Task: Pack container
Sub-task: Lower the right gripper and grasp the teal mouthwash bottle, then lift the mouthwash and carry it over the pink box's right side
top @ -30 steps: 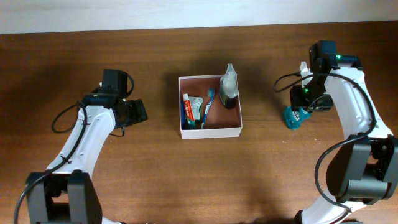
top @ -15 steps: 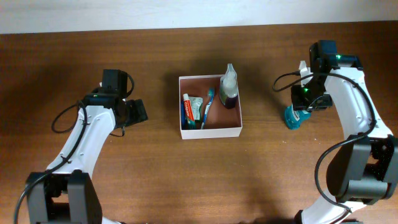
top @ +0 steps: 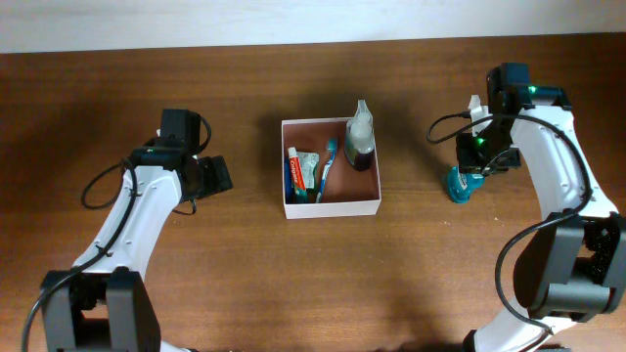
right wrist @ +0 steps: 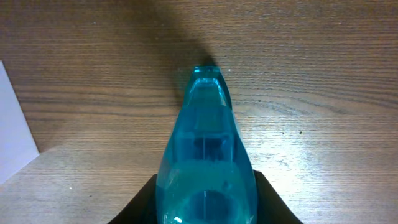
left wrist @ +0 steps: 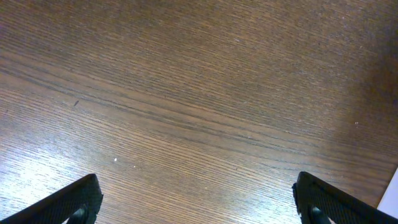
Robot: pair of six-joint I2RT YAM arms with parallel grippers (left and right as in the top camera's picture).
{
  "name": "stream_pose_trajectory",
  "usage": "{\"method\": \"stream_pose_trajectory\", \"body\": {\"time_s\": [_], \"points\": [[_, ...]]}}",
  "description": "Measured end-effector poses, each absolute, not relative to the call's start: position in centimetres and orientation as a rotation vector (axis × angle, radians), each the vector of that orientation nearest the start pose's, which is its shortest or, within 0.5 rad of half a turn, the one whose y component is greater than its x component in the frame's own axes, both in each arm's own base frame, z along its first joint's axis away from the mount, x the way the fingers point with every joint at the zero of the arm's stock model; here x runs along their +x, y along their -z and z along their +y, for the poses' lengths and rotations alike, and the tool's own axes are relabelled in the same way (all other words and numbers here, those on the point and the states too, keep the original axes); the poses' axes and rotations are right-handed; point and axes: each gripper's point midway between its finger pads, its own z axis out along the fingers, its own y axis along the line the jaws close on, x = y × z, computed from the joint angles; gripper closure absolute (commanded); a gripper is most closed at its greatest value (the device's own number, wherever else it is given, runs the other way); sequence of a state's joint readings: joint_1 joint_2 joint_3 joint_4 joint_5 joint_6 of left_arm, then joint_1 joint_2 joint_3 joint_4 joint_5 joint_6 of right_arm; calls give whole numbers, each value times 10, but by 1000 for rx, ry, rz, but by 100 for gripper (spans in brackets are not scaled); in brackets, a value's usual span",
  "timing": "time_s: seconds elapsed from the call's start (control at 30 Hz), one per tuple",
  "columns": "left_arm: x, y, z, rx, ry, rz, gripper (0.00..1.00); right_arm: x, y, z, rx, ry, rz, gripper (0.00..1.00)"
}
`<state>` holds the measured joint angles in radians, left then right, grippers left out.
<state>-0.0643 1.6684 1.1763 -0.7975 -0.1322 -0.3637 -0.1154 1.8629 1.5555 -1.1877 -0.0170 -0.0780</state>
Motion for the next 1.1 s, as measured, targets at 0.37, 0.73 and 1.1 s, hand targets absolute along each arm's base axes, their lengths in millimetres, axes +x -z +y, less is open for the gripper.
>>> {"method": "stream_pose_trajectory", "body": {"time_s": [0.37,0.73,1.1], "points": [[359,-79,0,-450,-98,2802,1,362,-105,-38,56,-23,3074,73],[359,-79,0,-450,-98,2801,1,363,-133,-36,55,-45,3068,76],[359,-79,0,-450,-98,2802,1,363,-179,-20,82,-180,3037,77]]}}
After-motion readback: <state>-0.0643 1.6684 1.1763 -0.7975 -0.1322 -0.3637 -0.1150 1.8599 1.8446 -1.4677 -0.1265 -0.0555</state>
